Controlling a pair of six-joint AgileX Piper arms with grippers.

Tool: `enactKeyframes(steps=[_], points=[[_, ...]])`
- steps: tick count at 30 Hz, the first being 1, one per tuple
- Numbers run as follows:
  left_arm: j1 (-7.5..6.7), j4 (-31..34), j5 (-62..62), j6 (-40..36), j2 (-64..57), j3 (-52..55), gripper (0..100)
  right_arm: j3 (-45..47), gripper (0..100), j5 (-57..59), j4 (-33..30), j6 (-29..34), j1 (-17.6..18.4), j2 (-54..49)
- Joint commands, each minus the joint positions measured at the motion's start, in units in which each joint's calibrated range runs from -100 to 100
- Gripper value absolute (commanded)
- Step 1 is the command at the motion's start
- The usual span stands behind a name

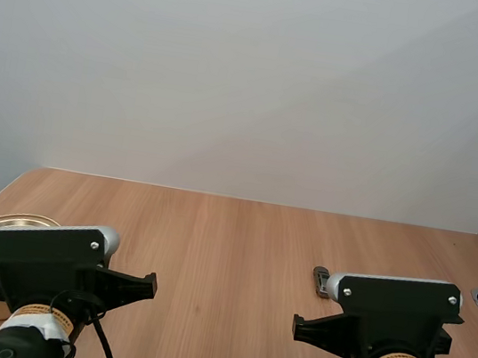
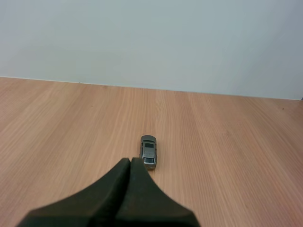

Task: Open the pot, put the car inside, and close it

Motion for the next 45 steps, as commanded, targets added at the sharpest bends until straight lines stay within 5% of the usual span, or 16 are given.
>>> enactKeyframes(steps=[1,13,21,25,28,32,41,45], points=[[0.04,-0.26,-0.04,-0.08,0.00,0.00,0,0.00,0,0.00,-0.02,0.01,0.02,0.00],[0.04,-0.33,-0.04,-0.08,0.00,0.00,0,0.00,0,0.00,1.12,0.11,0.02,0.00],[0.04,9.39,1.51,11.20,0.00,-13.16,0,-8.92,0,2.47,0.48,0.02,0.02,0.00],[0.04,16.33,11.99,12.99,0.00,-21.35,0,-17.97,0,2.77,-4.02,-0.33,0.69,0.00],[0.04,15.76,22.28,12.99,0.00,-25.12,0,-23.59,0,8.73,-6.00,-0.33,0.69,0.00],[0.04,17.12,18.44,13.98,0.00,-24.87,0,-29.39,0,23.82,-5.74,-0.33,0.69,0.00],[0.04,20.47,17.32,15.86,1.72,-24.87,0,-29.95,0,32.49,-1.15,-0.73,0.69,0.00],[0.48,25.93,17.28,9.04,6.25,-25.00,0,-29.95,0,35.34,-0.12,-2.26,0.69,0.00]])
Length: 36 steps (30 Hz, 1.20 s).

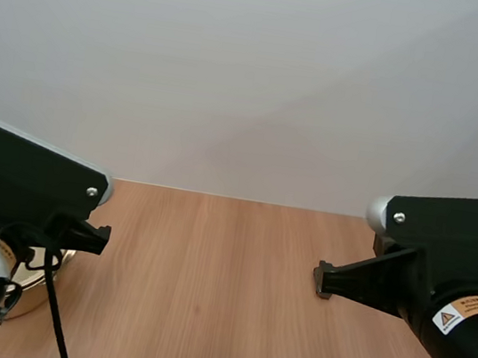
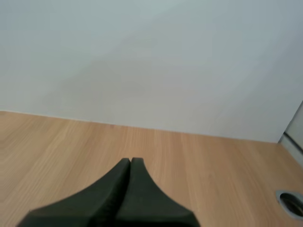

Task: Open the pot, put the car inside, and close it

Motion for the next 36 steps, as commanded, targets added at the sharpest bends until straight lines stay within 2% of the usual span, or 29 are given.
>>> enactKeyframes(steps=[1,4,10,20,22,27,29,34,36], points=[[0.78,5.78,1.64,-7.40,3.51,-0.17,0,0.00,0,0.34,0.01,-2.44,0.04,0.00],[2.58,9.24,-0.08,-12.95,6.68,-0.30,0,0.00,0,0.44,0.15,-3.66,0.04,0.00],[5.53,13.05,-5.91,-16.58,14.34,-3.53,0,0.00,0,0.68,0.27,-4.27,0.04,0.00],[5.79,8.25,-3.11,-16.95,41.44,-16.18,0,0.00,0,0.73,0.53,-4.55,0.04,0.00],[6.76,7.27,-1.14,-18.67,45.98,-18.73,0,0.00,0,0.73,0.50,-4.55,0.12,0.00],[10.59,2.49,2.48,-26.24,51.42,-20.84,0,0.00,0,0.73,0.50,-4.64,1.48,0.00],[11.47,0.47,0.40,-25.95,51.94,-20.84,0,0.00,0,0.73,0.55,-4.78,1.75,0.00],[11.37,-0.08,-3.98,-14.12,51.34,-20.84,0,0.00,0,0.73,0.64,-5.02,1.91,0.00],[11.46,0.49,-1.92,-13.89,50.82,-21.15,0,0.00,0,0.73,0.64,-5.02,1.91,0.00]])
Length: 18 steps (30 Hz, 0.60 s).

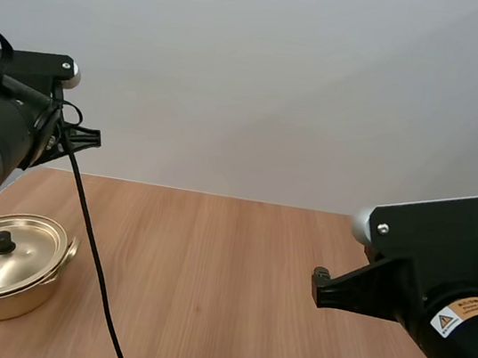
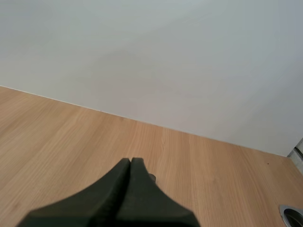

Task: Open the pot, put the car inside, and close it

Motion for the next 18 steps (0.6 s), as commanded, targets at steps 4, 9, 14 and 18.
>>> enactKeyframes(steps=[4,9,14,18], points=[[1.08,1.93,3.62,10.46,-1.37,-0.13,0,0.00,0,0.06,1.22,-1.10,0.60,0.00],[2.65,1.84,7.23,13.81,-1.11,-0.13,0,0.00,0,0.21,1.22,-1.10,1.64,0.00],[2.72,0.96,14.93,16.42,1.39,-0.13,8,0.00,0,0.21,1.22,-1.10,1.92,0.00],[2.72,-1.25,18.05,18.98,2.66,-0.13,44,0.00,0,0.21,1.22,-1.10,1.92,0.00]])
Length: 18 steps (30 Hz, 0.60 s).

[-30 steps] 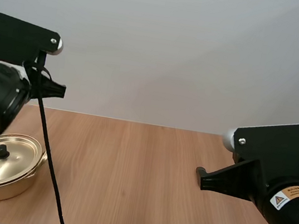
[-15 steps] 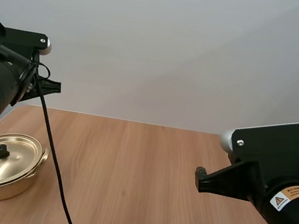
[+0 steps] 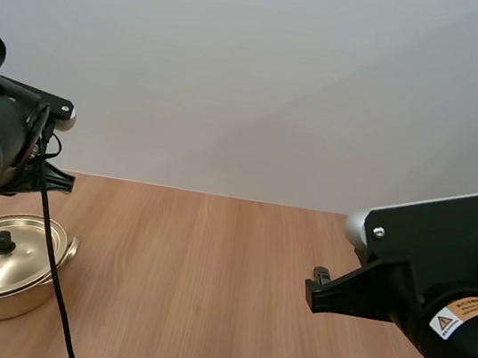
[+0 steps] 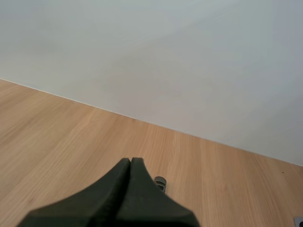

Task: Open the pot, put the car inside, and close it

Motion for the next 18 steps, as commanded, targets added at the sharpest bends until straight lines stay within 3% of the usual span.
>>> enactKeyframes(steps=[1,3,6,18], points=[[0.01,-0.32,0.49,0.51,0.23,-0.02,51,0.00,0,0.04,0.05,-0.02,0.01,0.00],[0.01,-1.35,0.85,1.31,0.50,-0.02,62,0.00,0,0.04,0.05,-0.02,0.01,0.00],[0.01,-5.25,1.40,3.72,0.50,-0.02,69,0.00,0,0.04,0.05,-0.02,0.01,0.00],[0.01,-7.17,5.19,5.15,11.06,-0.02,69,0.00,0,0.04,0.05,-0.02,0.01,0.00]])
